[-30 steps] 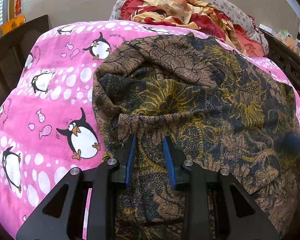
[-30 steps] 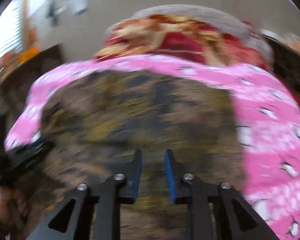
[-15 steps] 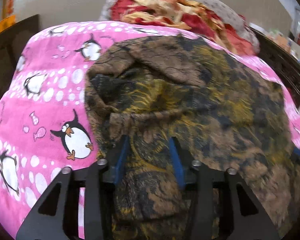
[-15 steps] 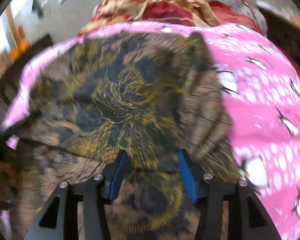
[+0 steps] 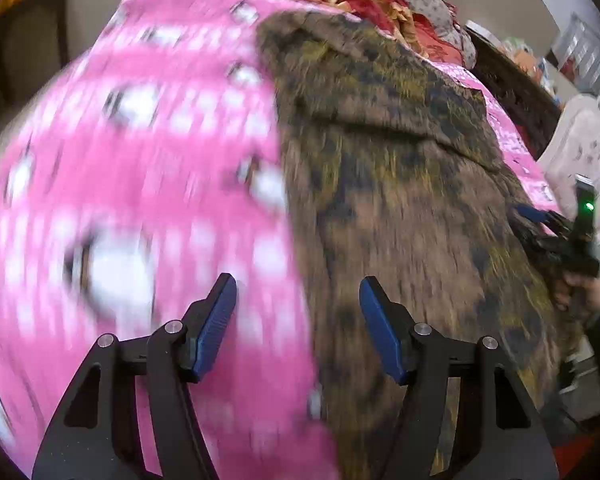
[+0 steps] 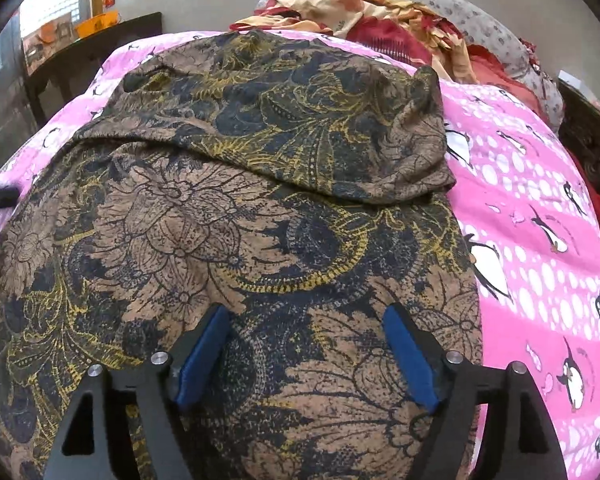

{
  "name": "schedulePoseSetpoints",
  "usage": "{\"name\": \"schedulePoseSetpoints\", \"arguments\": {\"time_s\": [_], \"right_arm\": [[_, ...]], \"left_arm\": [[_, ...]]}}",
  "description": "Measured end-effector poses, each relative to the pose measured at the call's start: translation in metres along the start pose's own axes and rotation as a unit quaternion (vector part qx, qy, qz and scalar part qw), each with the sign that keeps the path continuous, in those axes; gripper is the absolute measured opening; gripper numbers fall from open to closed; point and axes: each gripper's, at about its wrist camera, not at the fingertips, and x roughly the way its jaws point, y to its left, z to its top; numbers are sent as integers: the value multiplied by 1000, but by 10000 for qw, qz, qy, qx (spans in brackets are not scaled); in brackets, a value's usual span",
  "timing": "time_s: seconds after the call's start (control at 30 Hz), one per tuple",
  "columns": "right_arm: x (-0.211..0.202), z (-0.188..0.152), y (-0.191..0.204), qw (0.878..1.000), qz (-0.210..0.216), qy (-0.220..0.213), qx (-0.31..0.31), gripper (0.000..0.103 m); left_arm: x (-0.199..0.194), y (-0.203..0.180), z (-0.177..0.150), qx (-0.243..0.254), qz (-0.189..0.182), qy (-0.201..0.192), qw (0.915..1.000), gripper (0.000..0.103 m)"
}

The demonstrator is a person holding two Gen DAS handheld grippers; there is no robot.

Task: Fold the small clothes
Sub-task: 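Release the shirt and lift both tools away from the folded strip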

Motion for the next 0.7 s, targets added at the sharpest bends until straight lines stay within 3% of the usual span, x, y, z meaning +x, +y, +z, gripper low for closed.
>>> {"name": "schedulePoseSetpoints", "arguments": {"time_s": [0.03, 0.17, 0.37, 0.5, 0.7], "right_arm": [[-1, 0, -2, 10000, 25, -21, 23, 78], [2, 1, 0, 10000, 30, -26, 22, 79], [2, 1, 0, 10000, 32, -22, 16, 79], [-26, 0, -6, 9998, 25, -119, 131, 77], [-102, -42, -42, 9902, 873, -587, 924, 77]], "left_arm": [[-8, -2, -13, -47, -125, -43, 9999, 68], [-26, -16, -52, 94, -992, 591, 9933, 72], [-41, -19, -68, 190, -1706, 1208, 9777, 73], [-31, -24, -65, 354, -1834, 1185, 9752, 73], [-30, -28, -63, 495, -2256, 1155, 9661, 73]]}}
